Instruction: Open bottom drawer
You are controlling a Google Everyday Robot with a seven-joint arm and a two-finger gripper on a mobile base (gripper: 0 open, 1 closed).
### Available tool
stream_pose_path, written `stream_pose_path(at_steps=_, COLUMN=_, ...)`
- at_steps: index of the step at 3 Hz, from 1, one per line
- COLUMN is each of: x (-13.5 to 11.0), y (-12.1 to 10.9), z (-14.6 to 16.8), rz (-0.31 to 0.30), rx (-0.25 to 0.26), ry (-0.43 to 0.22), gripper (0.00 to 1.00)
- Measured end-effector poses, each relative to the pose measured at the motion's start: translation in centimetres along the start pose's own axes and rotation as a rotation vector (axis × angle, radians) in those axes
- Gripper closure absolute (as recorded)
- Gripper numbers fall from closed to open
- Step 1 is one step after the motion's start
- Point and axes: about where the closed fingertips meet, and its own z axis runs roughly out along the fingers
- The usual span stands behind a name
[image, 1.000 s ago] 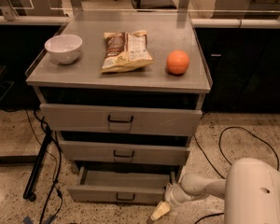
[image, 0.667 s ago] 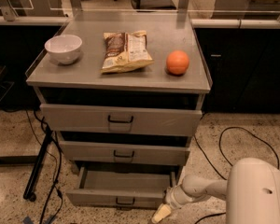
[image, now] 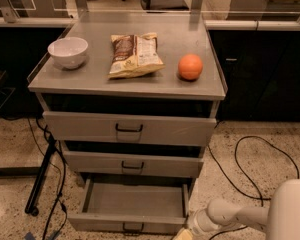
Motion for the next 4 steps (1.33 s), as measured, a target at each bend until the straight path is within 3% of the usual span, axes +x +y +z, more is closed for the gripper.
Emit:
stream_pose_path(at_steps=1, x=2.8, y=1.6, z=-0.1, rz=0.040, rx=-0.023, ry=0.046, gripper=0.00)
stream_pose_path(at_steps=2, x=3.2, y=2.0, z=-0.3, rz=0.047, rx=-0.028, ry=0.055, gripper=0.00)
stream_pose_path(at_steps=3, x=7.7, y=5.8, z=-2.5, rz=0.125, rx=-0.028, ry=0.093, gripper=0.00)
stream_pose_path(at_steps=4, x=9.6, y=9.4, z=-2.4, rz=0.136, rx=-0.076, ry=0.121, gripper=0.00)
